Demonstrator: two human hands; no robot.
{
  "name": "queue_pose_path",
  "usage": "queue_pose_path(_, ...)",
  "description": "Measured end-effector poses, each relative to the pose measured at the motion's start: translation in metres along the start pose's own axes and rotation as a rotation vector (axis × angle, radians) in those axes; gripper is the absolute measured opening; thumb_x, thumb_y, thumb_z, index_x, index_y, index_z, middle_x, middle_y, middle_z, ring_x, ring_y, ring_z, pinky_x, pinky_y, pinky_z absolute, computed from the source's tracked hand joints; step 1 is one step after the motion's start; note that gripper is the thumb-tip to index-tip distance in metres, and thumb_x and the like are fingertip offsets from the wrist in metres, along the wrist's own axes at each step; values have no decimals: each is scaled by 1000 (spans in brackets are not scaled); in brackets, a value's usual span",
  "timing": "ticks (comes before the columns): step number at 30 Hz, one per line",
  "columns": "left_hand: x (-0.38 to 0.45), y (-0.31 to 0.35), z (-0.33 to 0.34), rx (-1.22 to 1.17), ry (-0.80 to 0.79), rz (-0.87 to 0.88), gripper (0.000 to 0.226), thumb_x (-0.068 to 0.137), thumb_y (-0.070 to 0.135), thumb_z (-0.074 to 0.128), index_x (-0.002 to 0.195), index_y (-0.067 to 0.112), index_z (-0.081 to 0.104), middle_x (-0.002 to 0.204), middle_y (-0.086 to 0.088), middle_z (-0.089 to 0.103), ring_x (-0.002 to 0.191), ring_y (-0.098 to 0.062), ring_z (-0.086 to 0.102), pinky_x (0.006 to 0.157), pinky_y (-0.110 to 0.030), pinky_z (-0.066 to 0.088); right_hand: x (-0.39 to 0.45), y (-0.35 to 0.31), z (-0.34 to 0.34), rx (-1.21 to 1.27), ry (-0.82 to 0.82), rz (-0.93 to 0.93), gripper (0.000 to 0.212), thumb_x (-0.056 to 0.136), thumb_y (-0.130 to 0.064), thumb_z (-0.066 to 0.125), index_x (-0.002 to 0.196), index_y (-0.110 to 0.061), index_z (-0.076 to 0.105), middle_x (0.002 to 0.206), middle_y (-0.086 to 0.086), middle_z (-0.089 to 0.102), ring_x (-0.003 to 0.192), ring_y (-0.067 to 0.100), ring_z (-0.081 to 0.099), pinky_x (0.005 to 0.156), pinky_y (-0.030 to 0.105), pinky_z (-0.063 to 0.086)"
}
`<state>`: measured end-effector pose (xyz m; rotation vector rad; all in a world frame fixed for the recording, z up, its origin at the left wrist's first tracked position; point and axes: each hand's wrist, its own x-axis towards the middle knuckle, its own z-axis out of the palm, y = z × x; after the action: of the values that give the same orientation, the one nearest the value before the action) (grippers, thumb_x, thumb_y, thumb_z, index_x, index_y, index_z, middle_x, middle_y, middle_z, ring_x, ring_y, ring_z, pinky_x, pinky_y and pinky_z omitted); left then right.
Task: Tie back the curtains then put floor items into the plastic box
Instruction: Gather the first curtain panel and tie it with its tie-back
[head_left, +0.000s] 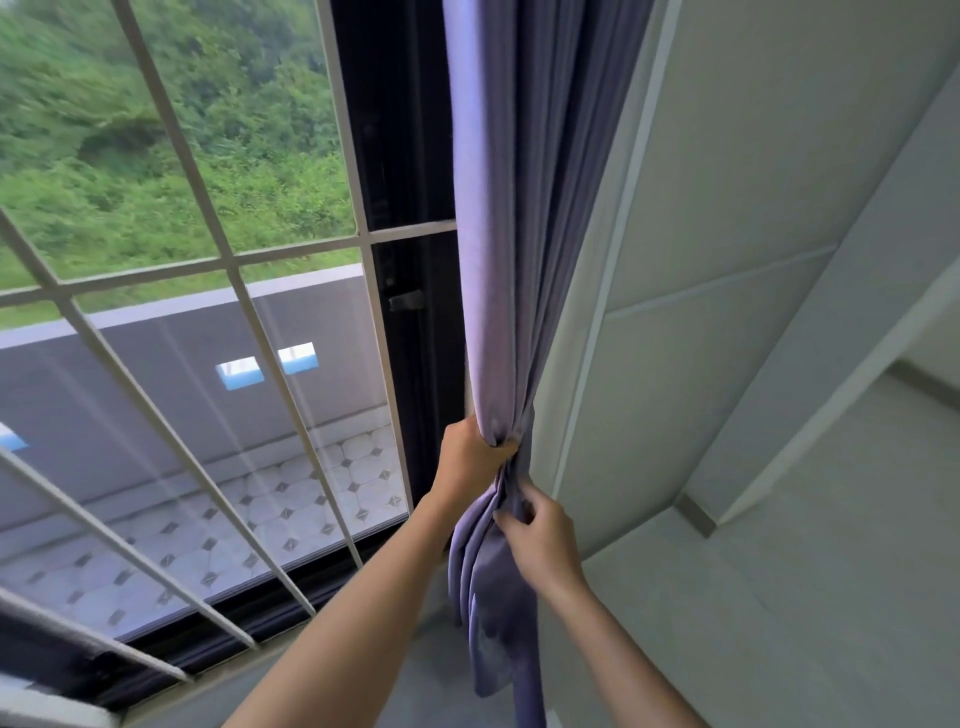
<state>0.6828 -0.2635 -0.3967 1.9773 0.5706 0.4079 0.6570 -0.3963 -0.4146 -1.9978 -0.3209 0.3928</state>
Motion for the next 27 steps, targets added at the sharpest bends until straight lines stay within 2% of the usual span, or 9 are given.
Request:
queue_pose_path(5, 2, 2, -6, 54, -19, 10, 31, 79, 24, 75, 79, -3, 62, 68, -9, 63, 64, -26, 60, 65, -38, 53, -5, -4, 8, 1, 35, -22, 25, 89, -20, 60, 111, -31, 64, 97, -8, 72, 91, 10, 66, 82, 25, 53)
queue_pose_path(14, 3, 8, -13, 165, -56, 0, 32, 78, 35, 77, 80, 8, 59, 74, -8, 63, 68, -21, 59, 68, -32, 52, -6, -22, 10, 5, -10, -110, 24, 94, -20, 55, 114, -31, 61, 93, -15, 67, 86, -1, 61, 71, 4, 43)
queue_pose_path(18, 5, 10, -18, 210, -97, -5, 39, 73, 40, 80, 87, 8, 61, 72, -3, 62, 68, -20, 60, 66, -32, 54, -4, -22, 9, -179, -70, -169, 23, 92, -12, 53, 113, -11, 60, 96, 7, 67, 89, 21, 63, 76, 25, 47)
queue_pose_path(21, 8, 14, -24, 255, -151, -23, 49, 63, 43, 84, 93, 10, 62, 78, -1, 65, 74, -19, 64, 68, -32, 56, -1, -22, 12, -300, -80, -188, 21, 89, -10, 54, 109, -2, 56, 100, 12, 64, 92, 28, 60, 78, 32, 46)
queue_pose_path(24, 10, 17, -26, 286, -195, -15, 51, 65, 37, 84, 103, 10, 63, 91, -5, 69, 85, -22, 66, 77, -36, 57, -4, -25, 20, -317, -112, -169, 34, 88, -10, 54, 120, -1, 47, 107, 12, 60, 96, 28, 59, 77, 30, 46)
queue_pose_path(27, 10, 18, -26, 311, -204, 11, 38, 73, 30, 79, 101, 11, 62, 87, -2, 64, 82, -20, 63, 73, -29, 52, -16, -31, 34, -282, -281, -125, 50, 90, -6, 48, 138, -8, 33, 111, 16, 60, 98, 30, 60, 76, 28, 44)
